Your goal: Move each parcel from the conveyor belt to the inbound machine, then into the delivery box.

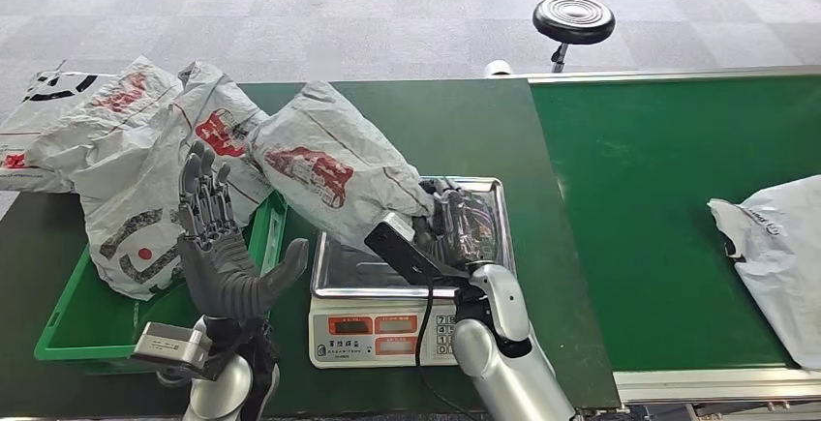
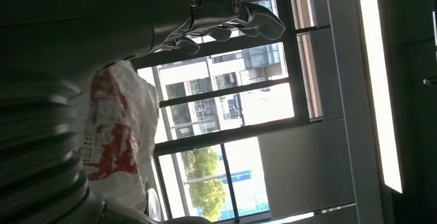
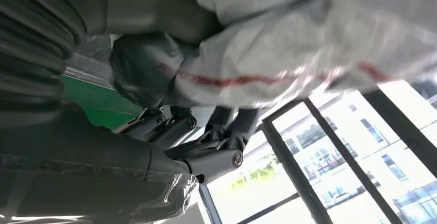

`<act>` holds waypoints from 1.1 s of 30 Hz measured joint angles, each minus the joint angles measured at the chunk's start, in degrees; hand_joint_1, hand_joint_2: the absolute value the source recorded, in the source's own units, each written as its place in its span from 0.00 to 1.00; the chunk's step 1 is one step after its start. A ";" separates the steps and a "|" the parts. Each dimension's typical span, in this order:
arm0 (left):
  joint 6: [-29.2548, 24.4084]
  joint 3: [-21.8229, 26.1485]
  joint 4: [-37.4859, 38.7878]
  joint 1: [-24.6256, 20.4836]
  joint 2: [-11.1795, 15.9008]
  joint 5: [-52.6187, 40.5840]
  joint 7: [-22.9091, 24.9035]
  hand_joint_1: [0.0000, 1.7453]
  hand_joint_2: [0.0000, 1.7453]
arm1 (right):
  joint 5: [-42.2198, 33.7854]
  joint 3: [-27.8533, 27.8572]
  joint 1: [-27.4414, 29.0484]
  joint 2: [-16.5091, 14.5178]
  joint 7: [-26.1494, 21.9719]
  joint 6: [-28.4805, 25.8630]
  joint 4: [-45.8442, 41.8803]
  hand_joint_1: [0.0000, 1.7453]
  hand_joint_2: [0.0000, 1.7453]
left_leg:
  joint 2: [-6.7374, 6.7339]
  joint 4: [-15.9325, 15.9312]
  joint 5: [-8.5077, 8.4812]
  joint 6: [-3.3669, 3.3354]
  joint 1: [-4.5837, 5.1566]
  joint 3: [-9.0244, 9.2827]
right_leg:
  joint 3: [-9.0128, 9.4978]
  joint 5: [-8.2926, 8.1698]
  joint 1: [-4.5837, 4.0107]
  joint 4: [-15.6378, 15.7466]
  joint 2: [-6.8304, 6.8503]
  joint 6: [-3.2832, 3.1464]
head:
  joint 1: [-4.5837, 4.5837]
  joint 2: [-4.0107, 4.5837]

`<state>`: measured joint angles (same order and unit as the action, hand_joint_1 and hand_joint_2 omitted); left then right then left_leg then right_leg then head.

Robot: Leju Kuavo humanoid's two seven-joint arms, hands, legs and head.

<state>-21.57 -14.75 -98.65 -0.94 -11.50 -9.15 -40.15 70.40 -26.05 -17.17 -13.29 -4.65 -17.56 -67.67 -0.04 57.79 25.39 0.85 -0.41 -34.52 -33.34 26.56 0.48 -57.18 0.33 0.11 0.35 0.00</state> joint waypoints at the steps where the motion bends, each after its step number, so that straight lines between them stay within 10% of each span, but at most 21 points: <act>1: -0.27 -0.01 -0.01 0.01 0.00 -0.13 0.00 0.00 1.00 | -0.29 -0.13 -0.10 0.10 0.40 -0.32 0.08 0.00 0.00 | 0.00 0.00 0.00 0.00 0.00 0.00 | 0.00 0.00 0.00 0.00 0.00 0.00 | 0.00 0.00; 11: -3.98 0.02 0.64 -0.03 0.00 -2.32 1.52 0.00 1.00 | -21.08 0.08 1.05 2.99 -8.19 4.39 -6.95 0.00 0.00 | 0.00 0.01 0.01 0.00 0.00 0.00 | -0.04 0.00 0.01 0.02 -0.01 0.00 | 0.00 0.00; 14: -7.28 0.09 1.90 -0.66 0.00 -7.18 4.80 0.00 0.25 | -30.14 0.68 2.33 3.78 -13.01 8.22 -10.55 0.00 0.00 | 0.00 0.01 0.01 0.00 0.00 0.00 | -0.04 0.00 0.01 0.03 0.00 0.00 | 0.00 0.00; 15: -8.26 0.17 2.64 -1.02 0.00 -9.13 6.18 0.00 0.25 | -32.87 1.01 2.85 4.00 -14.70 9.44 -11.85 0.00 0.00 | 0.00 0.01 0.01 -0.01 0.00 0.00 | -0.04 0.00 0.01 0.03 0.00 0.00 | 0.00 0.00; 18: -10.24 0.84 5.76 -2.63 -0.01 -14.74 9.96 0.00 1.00 | -39.77 2.21 4.48 4.52 -19.63 12.57 -15.75 0.00 0.00 | 0.00 0.01 0.01 -0.01 0.01 0.01 | -0.03 0.00 0.01 0.03 0.00 0.00 | 0.00 0.00; 26: -8.00 2.19 21.80 -12.22 0.39 -34.68 20.97 0.00 1.00 | -52.88 5.79 6.35 5.05 -29.98 21.95 -26.02 0.00 0.00 | -0.06 0.02 -0.03 -0.02 0.02 0.05 | 0.01 -0.12 0.03 0.02 -0.04 0.03 | 0.00 0.00; 30: -7.70 2.71 27.06 -15.11 0.40 -36.55 22.14 0.00 1.00 | -53.55 6.55 6.59 5.05 -30.53 22.61 -28.69 0.00 1.00 | -0.12 0.02 -0.03 -0.02 0.02 0.06 | -0.02 -0.16 0.03 0.02 -0.11 0.04 | 0.00 0.00; 33: -5.72 2.77 31.59 -17.57 0.46 -43.85 26.99 0.00 1.00 | -54.35 6.92 6.78 5.04 -32.87 24.38 -30.27 0.00 1.00 | -0.09 0.03 -0.03 -0.02 0.02 0.05 | -0.03 -0.15 0.03 0.02 -0.08 0.04 | 0.00 0.00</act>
<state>-27.29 -11.98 -67.06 -18.51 -11.03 -53.00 -13.16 16.05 -19.12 -10.39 -8.26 -37.52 6.82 -97.94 -0.12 57.82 25.36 0.83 -0.39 -34.47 -33.36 26.40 0.51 -57.16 0.25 0.15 0.35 0.00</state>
